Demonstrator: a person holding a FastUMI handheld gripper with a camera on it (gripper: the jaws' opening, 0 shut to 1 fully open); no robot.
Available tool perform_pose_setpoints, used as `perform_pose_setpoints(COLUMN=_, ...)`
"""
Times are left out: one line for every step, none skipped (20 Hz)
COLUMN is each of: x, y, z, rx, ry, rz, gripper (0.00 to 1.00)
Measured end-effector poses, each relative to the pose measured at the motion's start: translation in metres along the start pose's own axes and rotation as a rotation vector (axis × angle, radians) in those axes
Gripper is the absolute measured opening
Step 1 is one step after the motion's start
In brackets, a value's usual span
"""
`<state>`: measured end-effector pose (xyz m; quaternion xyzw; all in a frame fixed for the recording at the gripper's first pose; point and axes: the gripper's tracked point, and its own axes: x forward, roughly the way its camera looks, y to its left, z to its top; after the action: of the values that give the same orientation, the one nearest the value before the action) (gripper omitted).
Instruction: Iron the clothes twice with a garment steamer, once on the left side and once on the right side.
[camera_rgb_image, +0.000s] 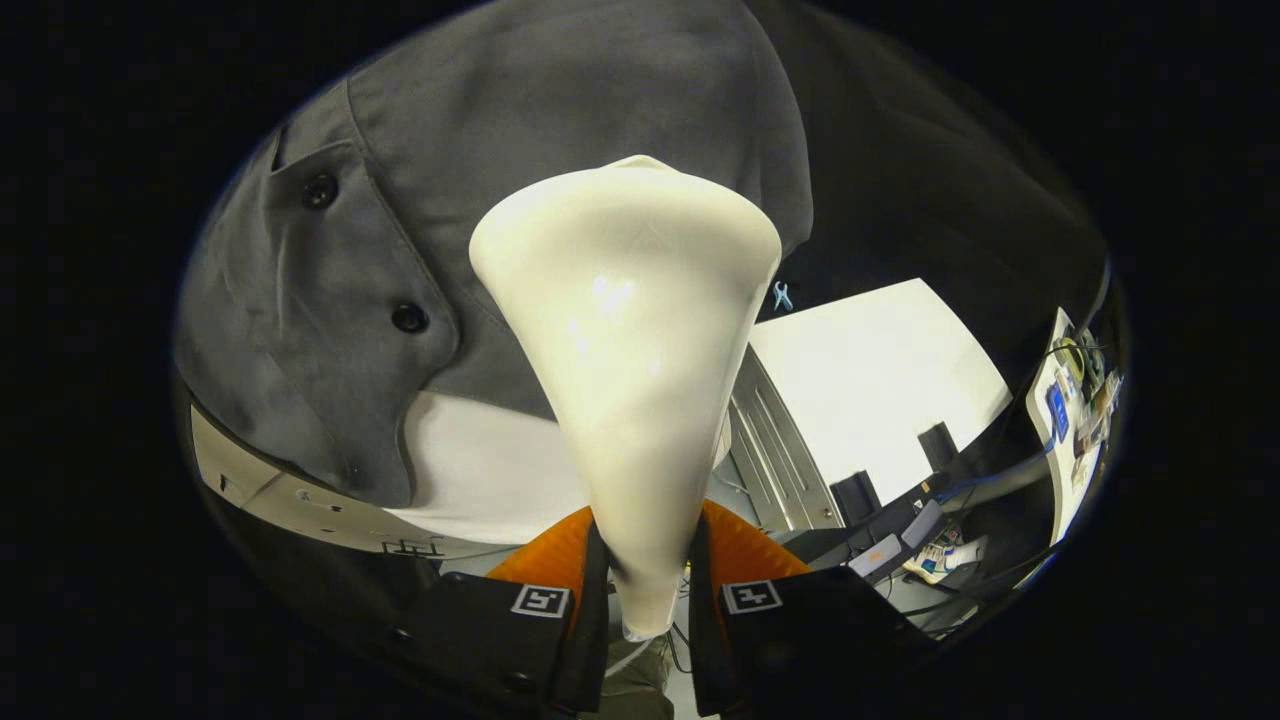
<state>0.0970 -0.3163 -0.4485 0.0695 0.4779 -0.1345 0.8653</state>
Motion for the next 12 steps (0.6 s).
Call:
perform_pose_setpoints(x=0.001, y=0.001, z=-0.005, rx=0.0, ry=0.007, rz=0.003, gripper=0.42)
perform_pose_setpoints(x=0.002, y=0.001, z=-0.008, rx=-0.001, ry=0.015, rz=0.006, gripper=0.42)
perform_pose_setpoints(x=0.004, y=0.001, z=-0.012, rx=-0.002, ry=0.021, rz=0.008, gripper=0.42)
perform_pose_setpoints(x=0.005, y=0.0, z=-0.014, rx=0.001, ry=0.024, rz=0.008, gripper=0.42)
perform_pose_setpoints(x=0.004, y=0.0, z=-0.017, rx=0.0, ry=0.029, rz=0.012, gripper=0.42)
perform_pose_setpoints(x=0.003, y=-0.001, z=-0.018, rx=0.0, ry=0.031, rz=0.015, gripper=0.42)
perform_pose_setpoints(x=0.004, y=-0.002, z=-0.021, rx=-0.001, ry=0.032, rz=0.018, gripper=0.42)
perform_pose_setpoints(x=0.003, y=-0.003, z=-0.023, rx=0.0, ry=0.034, rz=0.021, gripper=0.42)
perform_pose_setpoints(x=0.003, y=-0.003, z=-0.027, rx=0.003, ry=0.036, rz=0.023, gripper=0.42)
perform_pose_setpoints(x=0.002, y=-0.003, z=-0.029, rx=0.006, ry=0.036, rz=0.026, gripper=0.42)
perform_pose_setpoints(x=-0.001, y=-0.002, z=-0.032, rx=0.01, ry=0.033, rz=0.03, gripper=0.42)
perform_pose_setpoints(x=-0.003, y=-0.001, z=-0.032, rx=0.015, ry=0.027, rz=0.034, gripper=0.42)
